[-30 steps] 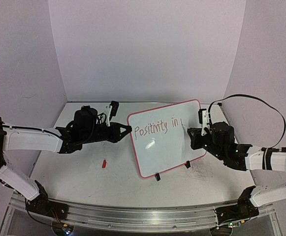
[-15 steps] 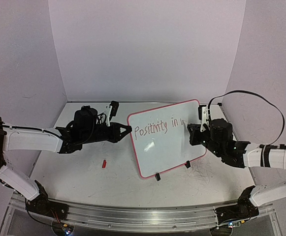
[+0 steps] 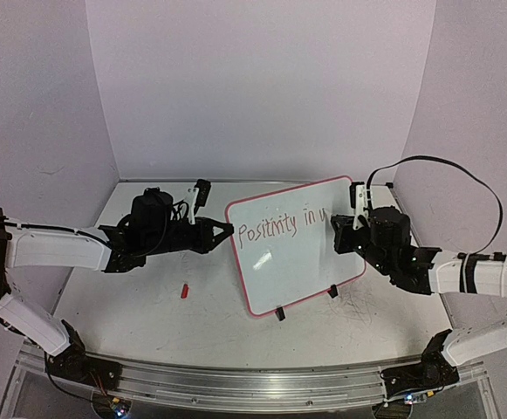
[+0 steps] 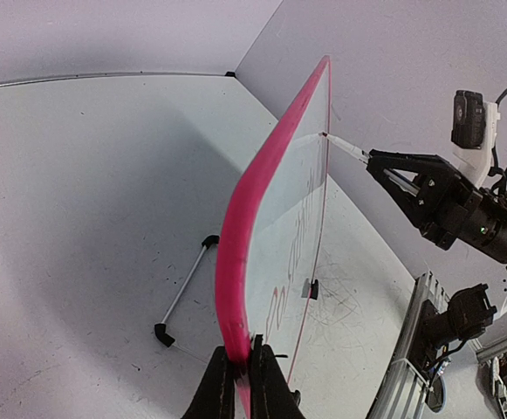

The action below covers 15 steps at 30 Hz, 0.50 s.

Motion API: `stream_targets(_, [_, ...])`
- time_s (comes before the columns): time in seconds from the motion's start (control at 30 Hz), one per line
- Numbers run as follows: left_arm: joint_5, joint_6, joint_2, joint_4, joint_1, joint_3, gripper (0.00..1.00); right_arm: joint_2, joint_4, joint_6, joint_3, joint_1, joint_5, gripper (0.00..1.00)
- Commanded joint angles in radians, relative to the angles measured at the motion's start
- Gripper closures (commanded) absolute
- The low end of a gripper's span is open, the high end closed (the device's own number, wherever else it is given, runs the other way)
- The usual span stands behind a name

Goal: Write a sentence on the whiteboard

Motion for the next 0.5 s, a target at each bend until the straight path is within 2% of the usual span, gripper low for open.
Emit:
stream_targets(0.0, [-0.043, 0.043, -0.02, -0.018, 0.004, 0.031, 1.0, -0.02, -0.011, 0.008, 0.005, -0.003, -0.01, 1.0])
stream_targets(0.47, [-0.039, 0.042, -0.016, -0.018, 0.004, 0.035, 1.0, -0.062, -0.042, 0.042, -0.057, -0.003, -0.044, 1.0])
